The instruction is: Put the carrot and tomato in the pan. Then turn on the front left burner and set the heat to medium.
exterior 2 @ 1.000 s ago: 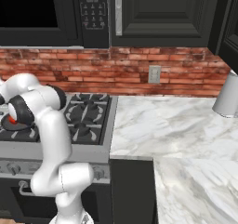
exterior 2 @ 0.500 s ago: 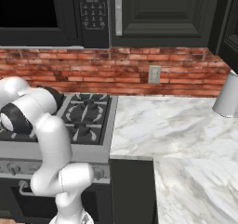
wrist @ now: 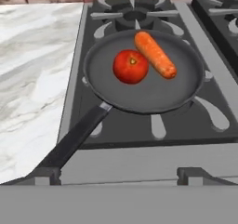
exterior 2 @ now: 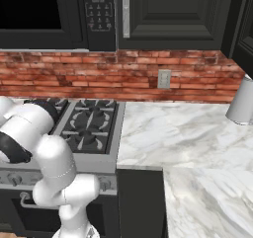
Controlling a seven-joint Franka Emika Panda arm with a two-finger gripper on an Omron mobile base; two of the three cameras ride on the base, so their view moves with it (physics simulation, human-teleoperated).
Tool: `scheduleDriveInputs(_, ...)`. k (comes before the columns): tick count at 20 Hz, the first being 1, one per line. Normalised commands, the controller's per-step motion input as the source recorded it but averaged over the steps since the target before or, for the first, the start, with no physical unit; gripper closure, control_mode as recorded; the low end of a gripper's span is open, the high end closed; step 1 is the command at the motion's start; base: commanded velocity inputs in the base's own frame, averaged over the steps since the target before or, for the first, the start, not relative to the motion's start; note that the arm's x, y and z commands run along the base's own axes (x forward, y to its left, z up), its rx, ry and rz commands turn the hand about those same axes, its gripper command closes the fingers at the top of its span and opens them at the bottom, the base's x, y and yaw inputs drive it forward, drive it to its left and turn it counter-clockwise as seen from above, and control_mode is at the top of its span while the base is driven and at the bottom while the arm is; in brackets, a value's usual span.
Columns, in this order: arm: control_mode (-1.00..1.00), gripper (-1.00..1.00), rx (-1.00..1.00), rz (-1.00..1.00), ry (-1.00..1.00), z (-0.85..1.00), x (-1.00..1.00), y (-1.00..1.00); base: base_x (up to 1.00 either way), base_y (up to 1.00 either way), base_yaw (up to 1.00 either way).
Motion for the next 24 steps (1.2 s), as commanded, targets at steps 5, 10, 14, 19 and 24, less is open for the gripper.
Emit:
scheduleDriveInputs(5, -1.0, -1.0, 0.01, -0.01, -0.09, 0.0, -0.46, -0.07, 0.0, 0.0, 0.0)
scheduleDriveInputs(10, -1.0, -1.0, 0.0, 0.0, -0.13, 0.0, -0.44, -0.04, 0.0, 0.0, 0.0)
scheduleDriveInputs(14, -1.0, -1.0, 0.0, 0.0, -0.24, -0.06, -0.36, -0.03, 0.0, 0.0, 0.0)
scheduleDriveInputs(19, -1.0, -1.0, 0.0, 0.0, -0.3, -0.15, -0.23, -0.1, 0.0, 0.0, 0.0)
scheduleDriveInputs(24, -1.0, -1.0, 0.0, 0.0, -0.33, -0.11, -0.22, -0.16, 0.0, 0.0, 0.0)
